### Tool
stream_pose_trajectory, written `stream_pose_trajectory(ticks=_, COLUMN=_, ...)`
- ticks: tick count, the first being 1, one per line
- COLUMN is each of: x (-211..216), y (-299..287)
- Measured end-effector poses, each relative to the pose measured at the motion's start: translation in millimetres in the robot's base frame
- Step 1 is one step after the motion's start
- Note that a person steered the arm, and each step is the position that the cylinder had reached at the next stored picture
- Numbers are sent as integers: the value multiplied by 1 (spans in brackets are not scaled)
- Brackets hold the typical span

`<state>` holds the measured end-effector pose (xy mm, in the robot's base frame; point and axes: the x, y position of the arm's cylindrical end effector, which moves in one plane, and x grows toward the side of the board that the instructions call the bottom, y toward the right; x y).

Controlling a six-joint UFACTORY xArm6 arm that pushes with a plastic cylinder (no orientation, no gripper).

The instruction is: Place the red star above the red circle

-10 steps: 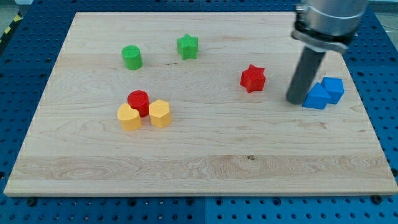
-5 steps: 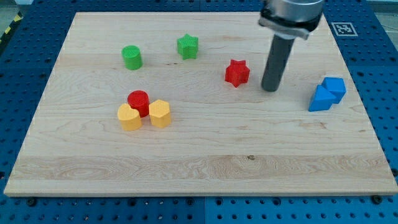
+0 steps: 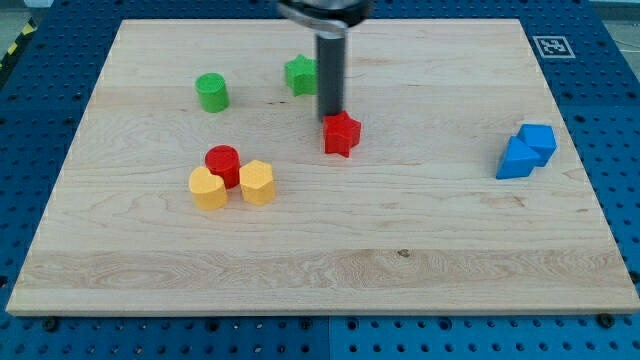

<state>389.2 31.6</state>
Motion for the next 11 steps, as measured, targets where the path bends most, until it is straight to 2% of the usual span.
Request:
stream_pose_trajectory(ticks=1, x=0, y=62)
stream_pose_trajectory(ticks=2, x=11, y=84)
stream_pose_trajectory(ticks=3, x=50, y=45)
stream_pose_trajectory(ticks=4, x=65, y=-42)
stream_pose_trajectory(ticks=5, x=42, y=-14)
stream_pose_trajectory(ticks=6, x=30, y=62)
stream_pose_trajectory(ticks=7, x=9, y=107)
stream_pose_trajectory(ticks=8, x=-10, y=97)
stream_pose_trajectory(ticks=10, x=7, y=-70)
stream_pose_trajectory(ticks=11, x=6, y=-91)
